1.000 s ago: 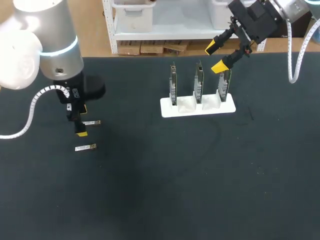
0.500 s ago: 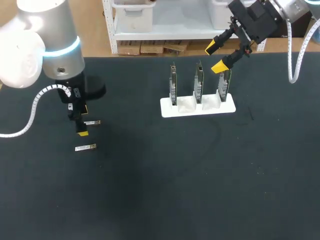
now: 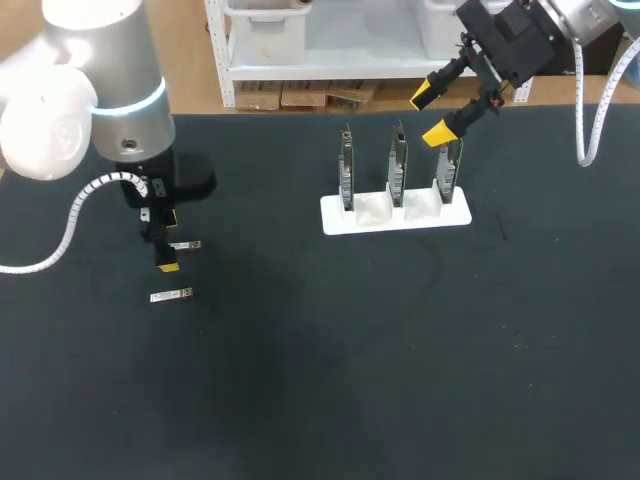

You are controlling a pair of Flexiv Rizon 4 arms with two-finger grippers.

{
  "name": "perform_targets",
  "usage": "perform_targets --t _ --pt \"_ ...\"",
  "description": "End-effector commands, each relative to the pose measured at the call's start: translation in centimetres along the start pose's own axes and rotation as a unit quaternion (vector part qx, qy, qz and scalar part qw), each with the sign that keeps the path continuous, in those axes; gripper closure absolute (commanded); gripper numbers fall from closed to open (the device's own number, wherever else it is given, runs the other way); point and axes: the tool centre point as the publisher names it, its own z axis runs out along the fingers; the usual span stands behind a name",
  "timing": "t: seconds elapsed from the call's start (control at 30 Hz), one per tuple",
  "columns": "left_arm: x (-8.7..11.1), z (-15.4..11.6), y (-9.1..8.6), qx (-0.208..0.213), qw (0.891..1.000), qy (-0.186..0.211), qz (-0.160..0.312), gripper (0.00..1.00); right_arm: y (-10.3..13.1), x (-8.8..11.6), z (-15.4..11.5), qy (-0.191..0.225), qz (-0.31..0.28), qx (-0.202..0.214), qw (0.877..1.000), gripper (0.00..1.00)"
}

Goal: Pick up the optical module with the left hand, and insert it into the network port with the right hand.

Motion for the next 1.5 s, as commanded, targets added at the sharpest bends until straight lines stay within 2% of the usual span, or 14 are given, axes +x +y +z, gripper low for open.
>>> perform_targets --t 0.03,0.57,1.5 --pt "-0.15 -0.25 -0.68 -0.009 1.0 0.009 -0.001 0.0 0.22 0.01 -0.01 0.0 0.0 0.003 1.0 0.0" --pt "0.57 0.05 -1.17 -0.01 1.0 0.012 -0.013 0.0 0.22 0.01 -0.01 0.0 0.0 0.003 1.0 0.0" --pt "0.35 0.24 -0.3 -0.005 1.0 0.009 -0.009 0.0 0.22 0.01 -0.01 0.0 0.0 0.003 1.0 0.0"
